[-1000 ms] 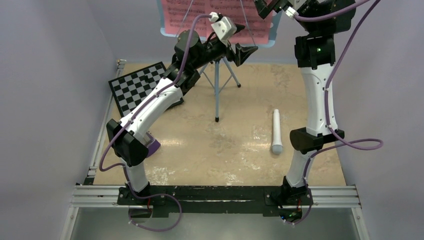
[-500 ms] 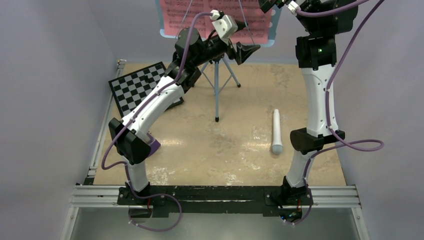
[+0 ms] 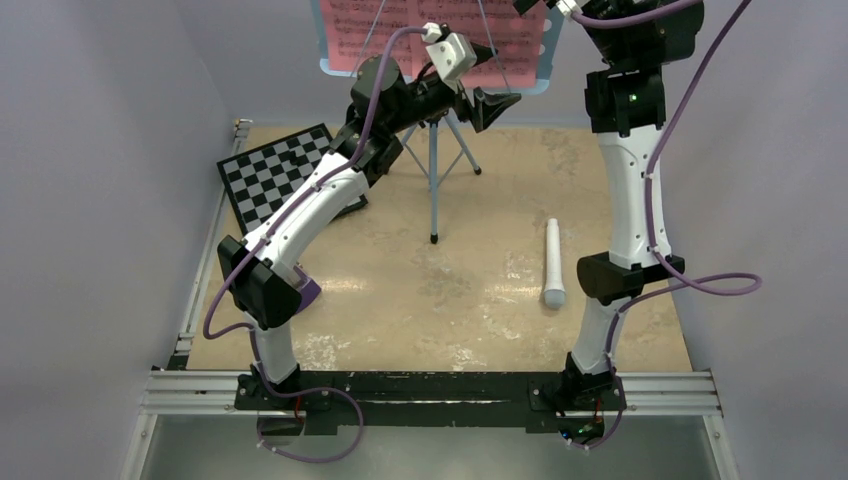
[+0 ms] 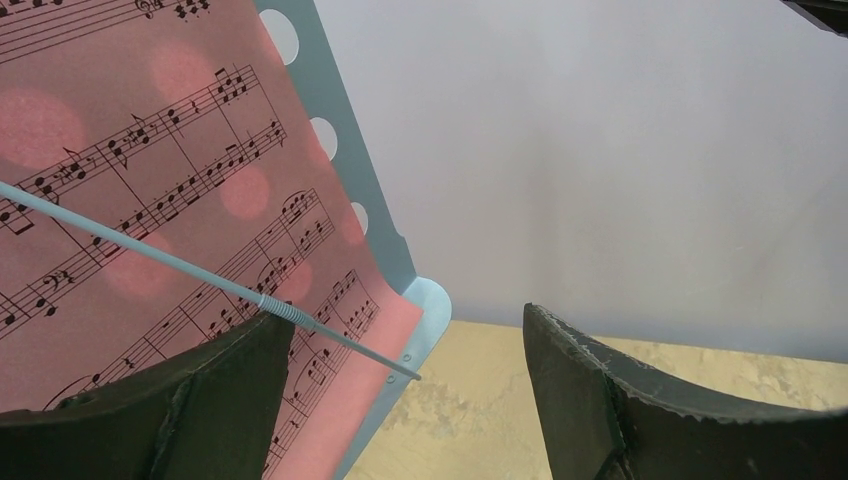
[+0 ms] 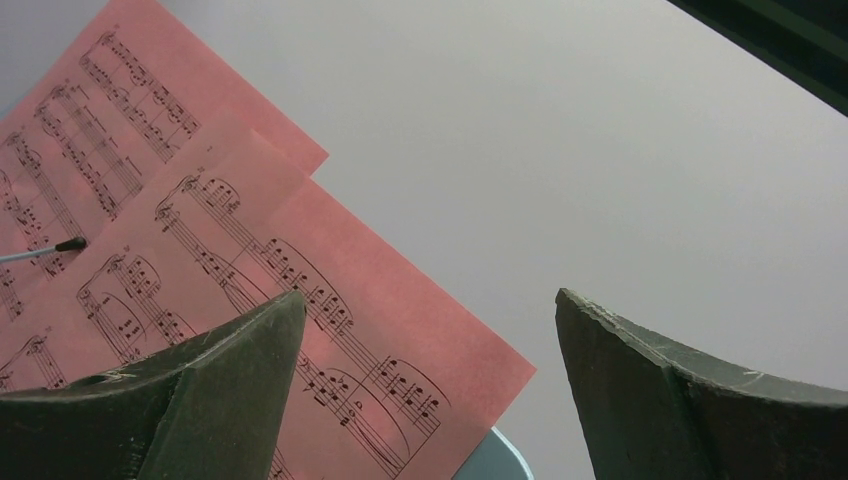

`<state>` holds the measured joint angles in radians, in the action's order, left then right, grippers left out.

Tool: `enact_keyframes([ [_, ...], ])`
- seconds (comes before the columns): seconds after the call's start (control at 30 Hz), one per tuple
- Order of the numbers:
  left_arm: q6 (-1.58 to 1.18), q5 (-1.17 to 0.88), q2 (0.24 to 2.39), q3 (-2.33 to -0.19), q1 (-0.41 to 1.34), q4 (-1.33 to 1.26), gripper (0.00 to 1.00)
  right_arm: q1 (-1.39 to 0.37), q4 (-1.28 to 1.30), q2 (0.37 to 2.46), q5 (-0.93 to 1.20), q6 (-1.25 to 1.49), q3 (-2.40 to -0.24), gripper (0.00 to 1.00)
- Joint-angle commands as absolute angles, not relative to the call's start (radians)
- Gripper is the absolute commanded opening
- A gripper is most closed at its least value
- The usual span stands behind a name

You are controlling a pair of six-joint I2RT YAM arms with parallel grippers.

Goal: Pack up the instrument practice props

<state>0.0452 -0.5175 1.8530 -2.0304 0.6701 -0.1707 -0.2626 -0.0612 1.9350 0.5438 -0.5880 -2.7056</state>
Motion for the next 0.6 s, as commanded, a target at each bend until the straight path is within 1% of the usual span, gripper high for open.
enact_keyframes([
  [0.0, 0.051, -0.557, 1.811, -2.015, 0.689, -0.213, 0.87, -0.263, -0.037, 1.934, 0.521, -0.623, -2.728, 0.99],
  [0.37, 0.052, -0.571, 1.793, -1.983, 0.694, -0.22, 0.87, -0.264, 0.017, 1.947, 0.503, -0.7, -2.735, 0.99],
  [0.47, 0.051, -0.576, 1.788, -1.97, 0.693, -0.228, 0.87, -0.264, 0.039, 1.939, 0.528, -0.707, -2.724, 0.95],
  [0.57, 0.051, -0.575, 1.786, -1.96, 0.695, -0.238, 0.87, -0.264, 0.006, 1.901, 0.57, -0.713, -2.657, 0.93],
])
